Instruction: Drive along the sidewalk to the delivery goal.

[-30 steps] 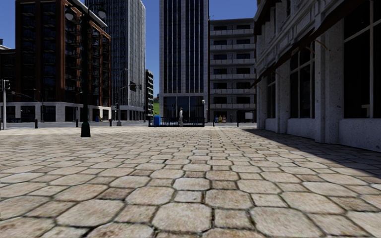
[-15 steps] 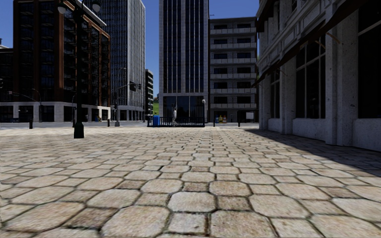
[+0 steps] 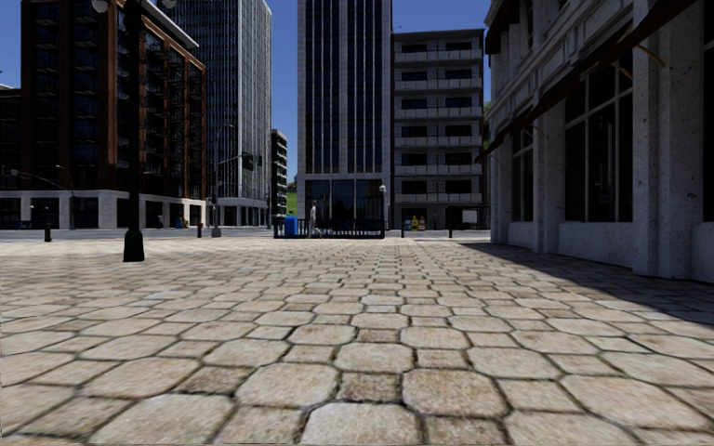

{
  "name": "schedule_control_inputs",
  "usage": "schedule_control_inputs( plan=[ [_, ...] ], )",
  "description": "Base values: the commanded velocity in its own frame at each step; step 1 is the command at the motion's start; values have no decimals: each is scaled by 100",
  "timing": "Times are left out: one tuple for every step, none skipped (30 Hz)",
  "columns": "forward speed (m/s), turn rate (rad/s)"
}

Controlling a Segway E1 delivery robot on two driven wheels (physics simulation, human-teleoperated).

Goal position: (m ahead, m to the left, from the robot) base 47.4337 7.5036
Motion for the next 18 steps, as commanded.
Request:
schedule_control_inputs(
  plan=[
    [99,0],
    [99,0],
    [99,0],
    [99,0],
    [99,0],
    [99,0],
    [99,0],
    [99,0],
    [99,0],
    [99,0],
    [99,0],
    [99,0],
    [99,0],
    [99,0],
    [99,0],
    [99,0],
    [99,0],
    [99,0]
  ],
)
